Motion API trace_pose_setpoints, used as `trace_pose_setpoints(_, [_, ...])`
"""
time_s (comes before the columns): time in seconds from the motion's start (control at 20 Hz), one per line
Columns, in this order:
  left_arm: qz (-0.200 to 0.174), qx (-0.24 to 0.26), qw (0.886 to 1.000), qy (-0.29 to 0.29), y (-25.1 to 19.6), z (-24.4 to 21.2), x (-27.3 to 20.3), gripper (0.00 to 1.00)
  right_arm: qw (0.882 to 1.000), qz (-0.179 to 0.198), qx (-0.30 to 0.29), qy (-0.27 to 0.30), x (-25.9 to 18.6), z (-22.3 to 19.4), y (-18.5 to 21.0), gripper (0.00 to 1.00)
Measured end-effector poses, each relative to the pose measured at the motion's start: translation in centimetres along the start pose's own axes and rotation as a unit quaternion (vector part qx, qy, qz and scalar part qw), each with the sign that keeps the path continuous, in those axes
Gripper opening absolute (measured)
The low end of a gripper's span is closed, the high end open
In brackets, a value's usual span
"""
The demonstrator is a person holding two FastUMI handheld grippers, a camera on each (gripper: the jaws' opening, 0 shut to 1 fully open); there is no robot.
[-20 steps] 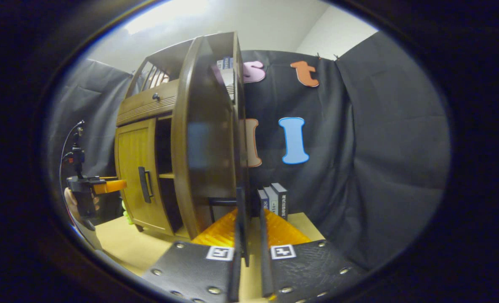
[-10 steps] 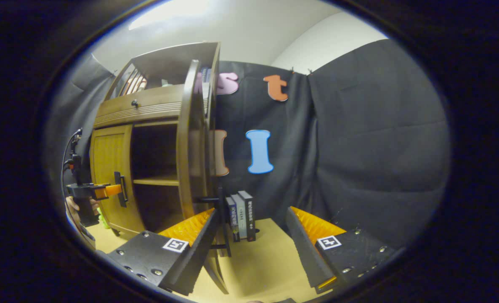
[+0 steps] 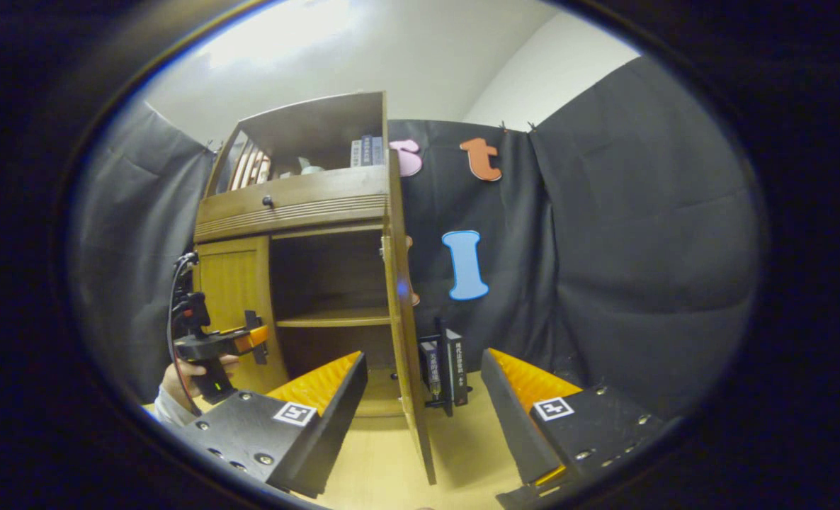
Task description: Open the right door of the double-door shoe cabinet with the right hand, and open the left door with the left hand.
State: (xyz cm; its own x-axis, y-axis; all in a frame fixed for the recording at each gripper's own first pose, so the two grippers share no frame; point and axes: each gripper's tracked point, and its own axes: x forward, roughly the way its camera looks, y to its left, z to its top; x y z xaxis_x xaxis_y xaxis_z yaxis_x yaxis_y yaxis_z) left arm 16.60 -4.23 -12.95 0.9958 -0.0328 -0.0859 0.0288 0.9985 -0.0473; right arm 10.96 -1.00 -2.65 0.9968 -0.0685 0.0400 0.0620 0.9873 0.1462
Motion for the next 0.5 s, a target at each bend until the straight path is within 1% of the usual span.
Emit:
trace_pose_setpoints(0.05, [0.007,0.011,1.0,0.001,0.2,-0.4,0.4,0.88,1.0,0.007,0.002,0.001,-0.3,0.0,0.7,0.95])
trace_pose_setpoints(0.1, [0.029,0.024,0.999,0.005,1.0,-0.8,0.3,0.87,1.0,0.013,0.003,0.001,-0.6,0.0,1.4,0.96])
trace_pose_setpoints(0.15, [0.036,0.035,0.999,-0.004,1.0,-0.8,0.5,0.88,1.0,0.018,0.003,0.0,-0.8,0.0,2.0,0.95])
trace_pose_setpoints(0.2, [0.03,0.045,0.998,-0.015,0.4,-0.4,0.8,0.84,1.0,0.023,0.001,-0.001,-1.0,0.1,2.5,0.95])
trace_pose_setpoints(0.25, [0.025,0.062,0.998,-0.022,0.0,-0.3,1.1,0.71,1.0,0.029,-0.001,-0.001,-1.2,0.1,3.0,0.96])
trace_pose_setpoints(0.3, [0.034,0.086,0.996,-0.001,0.7,-1.1,0.4,0.58,0.999,0.033,-0.004,0.0,-1.2,0.2,3.4,0.96])
trace_pose_setpoints(0.35, [0.038,0.094,0.995,0.001,0.8,-1.1,0.4,0.45,0.999,0.036,-0.008,0.001,-1.4,0.1,3.8,0.96])
trace_pose_setpoints(0.4, [0.031,0.084,0.996,-0.01,0.6,-0.7,0.4,0.31,0.999,0.037,-0.013,0.0,-1.5,0.1,4.1,0.96])
trace_pose_setpoints(0.5, [0.023,0.069,0.997,0.009,0.2,-0.9,-0.3,0.31,0.999,0.043,-0.021,0.001,-1.6,0.3,4.4,0.96])
